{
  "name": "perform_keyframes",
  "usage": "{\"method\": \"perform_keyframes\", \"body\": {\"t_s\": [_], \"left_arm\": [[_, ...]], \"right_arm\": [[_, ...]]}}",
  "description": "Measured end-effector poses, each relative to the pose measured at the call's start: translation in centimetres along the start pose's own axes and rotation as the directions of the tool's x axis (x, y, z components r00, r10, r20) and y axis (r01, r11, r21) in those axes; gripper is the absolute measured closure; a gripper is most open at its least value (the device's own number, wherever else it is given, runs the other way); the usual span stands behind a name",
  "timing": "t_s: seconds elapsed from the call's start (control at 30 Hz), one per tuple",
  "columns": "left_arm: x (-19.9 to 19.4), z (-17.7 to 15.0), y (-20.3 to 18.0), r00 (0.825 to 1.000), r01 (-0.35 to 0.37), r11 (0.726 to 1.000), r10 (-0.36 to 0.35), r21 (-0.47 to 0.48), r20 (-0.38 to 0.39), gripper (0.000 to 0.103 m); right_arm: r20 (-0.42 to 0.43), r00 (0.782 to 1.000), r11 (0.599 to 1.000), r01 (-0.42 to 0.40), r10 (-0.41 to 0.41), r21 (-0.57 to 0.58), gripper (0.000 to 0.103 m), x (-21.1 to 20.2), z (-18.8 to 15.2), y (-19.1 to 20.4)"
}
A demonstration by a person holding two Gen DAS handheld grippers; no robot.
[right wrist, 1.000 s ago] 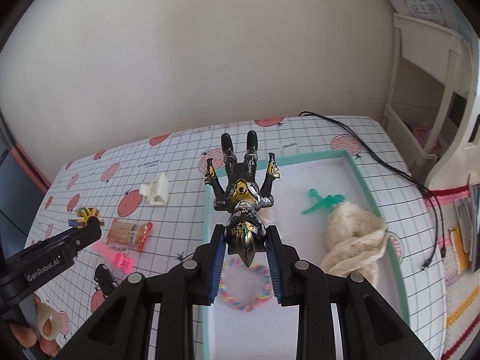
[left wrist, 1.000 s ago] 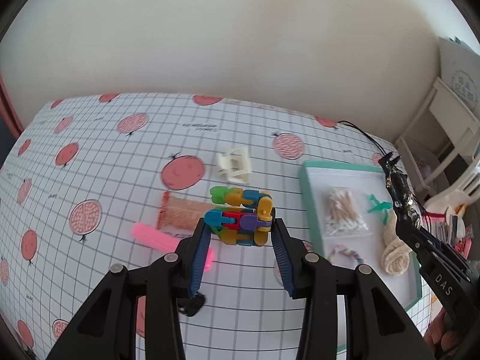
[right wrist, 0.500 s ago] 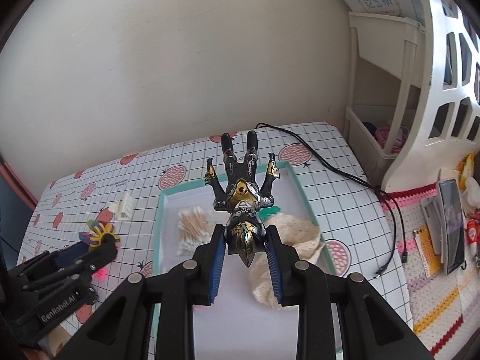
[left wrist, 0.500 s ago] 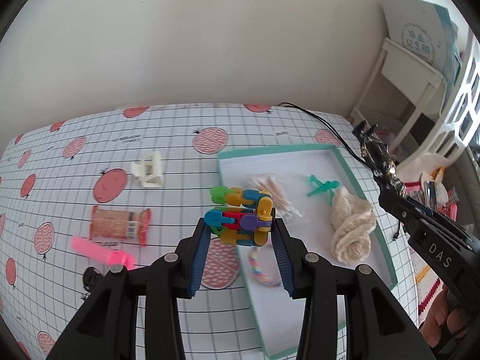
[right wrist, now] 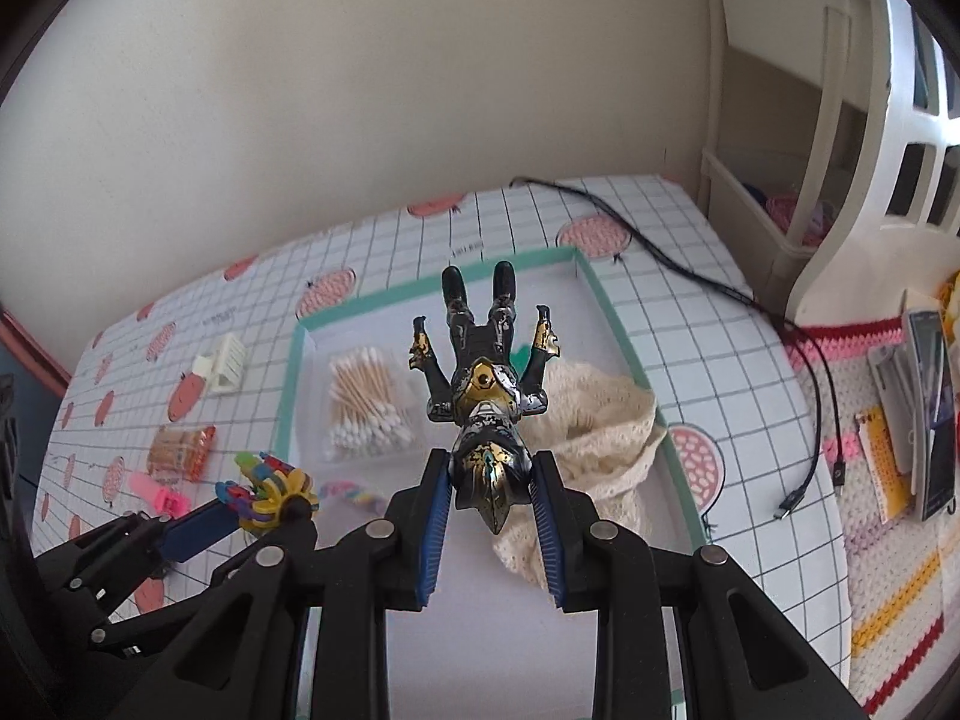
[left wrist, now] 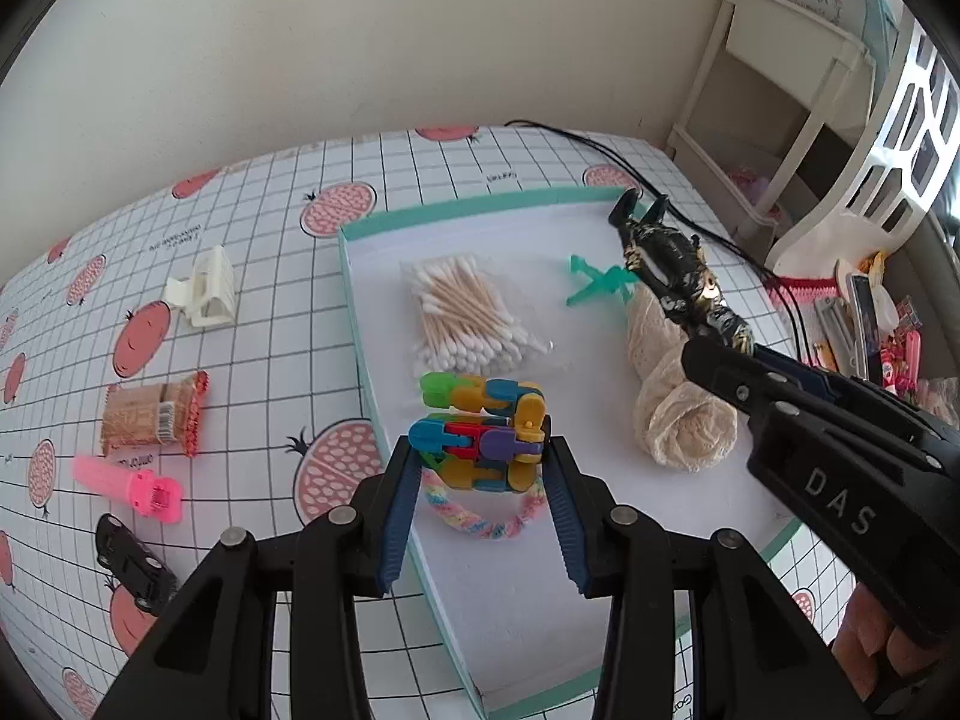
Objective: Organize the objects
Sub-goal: 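Carry the block toy with the left gripper while the right carries the robot figure into the tray, then open both grippers to release the block toy onto the ring and figure onto the lace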
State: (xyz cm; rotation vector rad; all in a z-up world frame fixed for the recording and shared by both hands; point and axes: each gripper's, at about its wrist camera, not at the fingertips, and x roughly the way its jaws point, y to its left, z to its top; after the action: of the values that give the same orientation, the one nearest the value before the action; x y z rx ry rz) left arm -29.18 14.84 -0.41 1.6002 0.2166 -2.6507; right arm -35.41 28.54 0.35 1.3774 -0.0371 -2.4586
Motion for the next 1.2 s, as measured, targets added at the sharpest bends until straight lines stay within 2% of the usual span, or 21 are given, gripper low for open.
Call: {"method": "perform_keyframes", "body": {"t_s": [0.5, 0.77, 1.2], "left_arm": [[3.3, -1.2, -0.1, 0.995, 0.001, 1.0, -0.002, -0.011, -0.1, 0.06], [3.6, -1.4, 0.1, 0.995, 0.003, 1.0, -0.003, -0.008, -0.103, 0.059], [3.6, -1.4, 0.2, 0.995, 0.003, 1.0, -0.003, 0.003, -0.103, 0.059]], "right_arm": [[-0.113, 0.994, 1.0, -0.003, 0.001, -0.011, 0.074, 3.3, -1.6, -0.2], [-0.15, 0.989, 1.0, 0.004, -0.008, -0.026, 0.074, 4.2, -2.0, 0.0], [-0.162, 0.987, 1.0, 0.012, -0.016, -0.027, 0.073, 4.1, -1.9, 0.0]]}}
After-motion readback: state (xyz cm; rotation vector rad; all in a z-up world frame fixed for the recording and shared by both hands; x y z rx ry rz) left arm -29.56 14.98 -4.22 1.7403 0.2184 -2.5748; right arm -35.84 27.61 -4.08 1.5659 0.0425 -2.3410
